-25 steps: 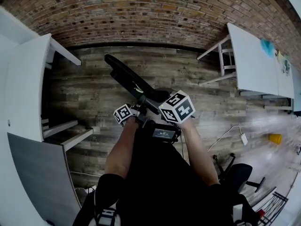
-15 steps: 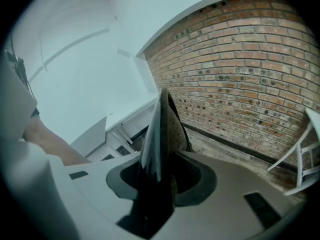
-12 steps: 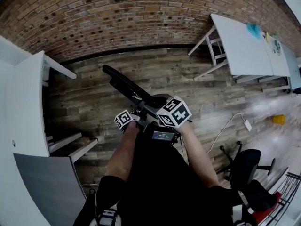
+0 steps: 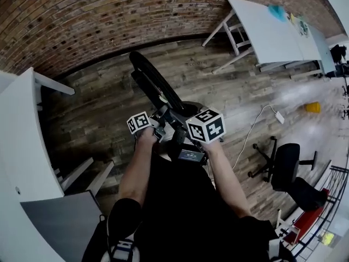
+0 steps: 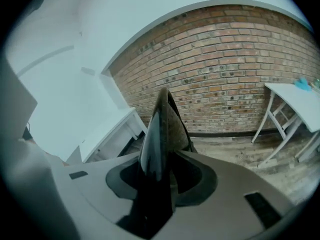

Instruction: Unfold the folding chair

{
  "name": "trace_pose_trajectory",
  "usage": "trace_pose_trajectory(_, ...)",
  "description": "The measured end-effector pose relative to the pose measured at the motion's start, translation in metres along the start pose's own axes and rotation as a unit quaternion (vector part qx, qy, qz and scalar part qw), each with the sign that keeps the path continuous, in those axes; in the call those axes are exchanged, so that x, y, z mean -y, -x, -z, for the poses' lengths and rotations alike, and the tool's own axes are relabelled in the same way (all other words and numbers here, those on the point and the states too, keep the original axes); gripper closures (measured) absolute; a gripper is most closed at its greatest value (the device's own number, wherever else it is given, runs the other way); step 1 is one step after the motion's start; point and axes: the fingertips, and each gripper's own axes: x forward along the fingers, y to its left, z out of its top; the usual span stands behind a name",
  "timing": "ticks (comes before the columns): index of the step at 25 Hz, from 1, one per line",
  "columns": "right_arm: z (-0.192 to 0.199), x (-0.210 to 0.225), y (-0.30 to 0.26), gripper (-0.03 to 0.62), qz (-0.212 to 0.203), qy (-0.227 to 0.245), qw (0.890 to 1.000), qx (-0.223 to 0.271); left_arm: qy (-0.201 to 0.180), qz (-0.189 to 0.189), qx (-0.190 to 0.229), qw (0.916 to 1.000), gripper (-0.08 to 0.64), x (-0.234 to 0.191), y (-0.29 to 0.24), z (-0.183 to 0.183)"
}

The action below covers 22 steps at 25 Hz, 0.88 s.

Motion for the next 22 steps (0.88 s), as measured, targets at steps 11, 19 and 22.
trace_pose_trajectory(11, 0.009, 0.023, 0.02, 0.455, 0.079, -0.117, 0.989, 0.031, -0.023, -0.009, -0.119, 0.9926, 0.514, 0.007, -0.024, 0.02)
trace_pose_trajectory(19, 0.02, 0.036, 0.032, 0.454, 0.094, -0.144, 0.984, 0.044, -0.037, -0.001, -0.133, 0.9904, 0.514, 0.008, -0.036, 0.035)
trace_pose_trajectory(22, 0.022, 0.036, 0.037, 0.454, 0.096, -0.153, 0.982, 0.05, -0.043, -0.002, -0.121, 0.9918, 0.514, 0.011, -0.037, 0.04)
